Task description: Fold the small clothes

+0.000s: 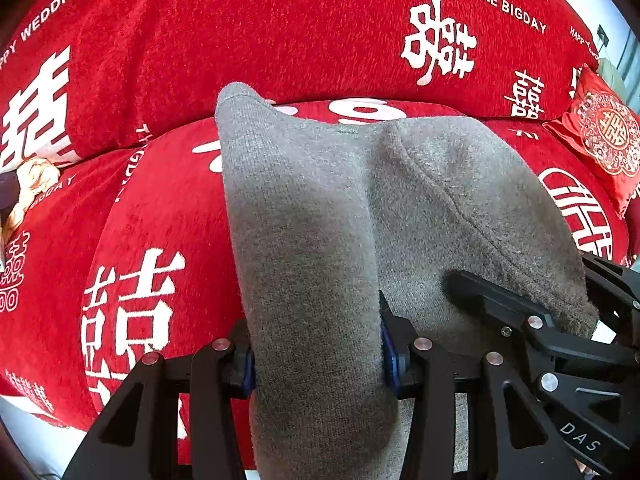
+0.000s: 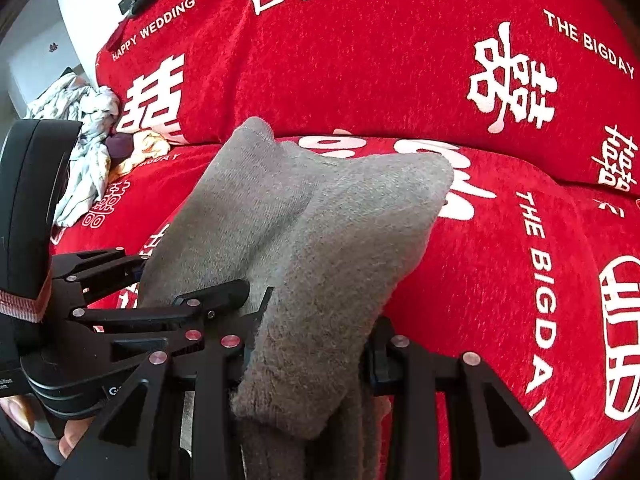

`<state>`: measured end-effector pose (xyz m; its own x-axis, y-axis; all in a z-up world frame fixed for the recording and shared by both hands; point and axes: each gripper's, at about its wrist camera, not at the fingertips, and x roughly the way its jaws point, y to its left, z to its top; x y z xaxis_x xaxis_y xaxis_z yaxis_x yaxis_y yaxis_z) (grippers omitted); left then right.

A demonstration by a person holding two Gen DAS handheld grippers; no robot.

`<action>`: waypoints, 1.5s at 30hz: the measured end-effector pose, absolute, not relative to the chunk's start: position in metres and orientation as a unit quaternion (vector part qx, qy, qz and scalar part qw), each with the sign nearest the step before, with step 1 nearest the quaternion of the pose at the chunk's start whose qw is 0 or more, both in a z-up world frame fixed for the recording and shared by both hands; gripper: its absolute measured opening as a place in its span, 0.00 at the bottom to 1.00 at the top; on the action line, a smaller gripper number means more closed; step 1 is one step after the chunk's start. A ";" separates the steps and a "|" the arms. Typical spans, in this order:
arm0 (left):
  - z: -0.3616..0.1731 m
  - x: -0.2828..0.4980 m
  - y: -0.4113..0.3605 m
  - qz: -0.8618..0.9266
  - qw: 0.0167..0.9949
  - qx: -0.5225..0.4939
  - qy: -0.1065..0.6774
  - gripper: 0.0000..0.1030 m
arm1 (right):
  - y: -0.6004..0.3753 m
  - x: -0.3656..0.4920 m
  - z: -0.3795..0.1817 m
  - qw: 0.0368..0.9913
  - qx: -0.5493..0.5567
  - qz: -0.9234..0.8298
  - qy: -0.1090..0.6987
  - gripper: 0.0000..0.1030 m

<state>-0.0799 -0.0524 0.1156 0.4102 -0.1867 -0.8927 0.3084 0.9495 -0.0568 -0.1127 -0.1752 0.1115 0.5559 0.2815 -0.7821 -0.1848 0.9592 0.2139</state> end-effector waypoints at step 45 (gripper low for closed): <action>0.051 -0.062 -0.022 -0.178 0.843 0.004 0.507 0.57 | -0.196 -0.082 0.037 0.860 0.118 0.171 0.467 0.38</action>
